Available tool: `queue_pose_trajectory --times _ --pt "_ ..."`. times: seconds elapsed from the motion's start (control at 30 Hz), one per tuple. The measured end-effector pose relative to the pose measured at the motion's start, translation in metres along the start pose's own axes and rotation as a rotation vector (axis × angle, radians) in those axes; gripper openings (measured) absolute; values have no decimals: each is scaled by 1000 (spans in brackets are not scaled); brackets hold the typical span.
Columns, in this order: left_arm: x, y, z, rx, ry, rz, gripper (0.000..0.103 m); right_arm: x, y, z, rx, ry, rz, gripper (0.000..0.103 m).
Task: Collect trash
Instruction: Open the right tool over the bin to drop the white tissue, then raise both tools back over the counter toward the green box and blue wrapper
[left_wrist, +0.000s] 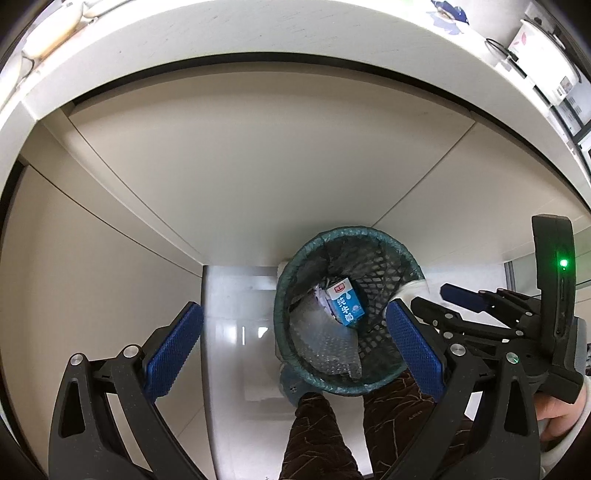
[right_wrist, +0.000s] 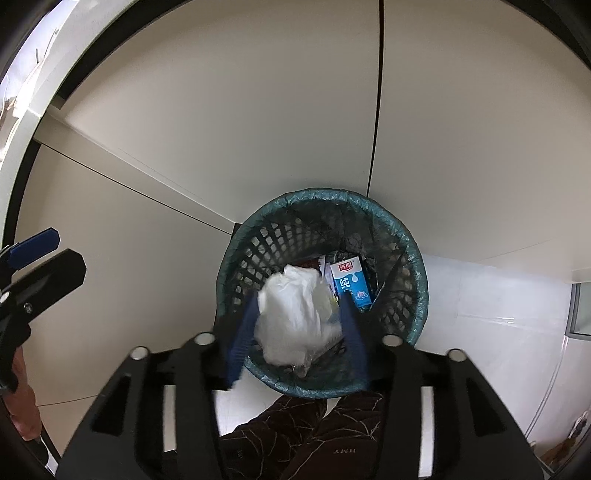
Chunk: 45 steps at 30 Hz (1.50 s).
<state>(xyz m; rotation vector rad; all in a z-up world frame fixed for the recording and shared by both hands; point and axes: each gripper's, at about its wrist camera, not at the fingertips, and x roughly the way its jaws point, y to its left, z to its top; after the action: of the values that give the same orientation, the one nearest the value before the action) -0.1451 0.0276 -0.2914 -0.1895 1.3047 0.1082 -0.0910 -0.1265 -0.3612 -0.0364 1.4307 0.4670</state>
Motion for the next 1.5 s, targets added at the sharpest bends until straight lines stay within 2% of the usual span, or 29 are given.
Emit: queue_pose_trajectory --times 0.23,0.33,0.47,0.9,1.13,1.5 --pt "2 2 -1 0 -9 1 97 -7 -4 -1 14 -38 -28 80" --pt "-1 3 -1 -4 -14 2 97 -14 -10 1 26 -70 -43 83" --pt "-9 3 1 -12 -25 3 97 -36 -19 6 54 -134 -68 95" --pt "-70 -20 38 32 -108 -29 97 -145 -53 32 100 -295 -131 95" --pt "-105 -41 76 54 -182 -38 97 -200 -70 57 139 -360 -163 95" --pt "-142 -80 143 82 -255 -32 97 -255 -88 108 132 -447 -196 95"
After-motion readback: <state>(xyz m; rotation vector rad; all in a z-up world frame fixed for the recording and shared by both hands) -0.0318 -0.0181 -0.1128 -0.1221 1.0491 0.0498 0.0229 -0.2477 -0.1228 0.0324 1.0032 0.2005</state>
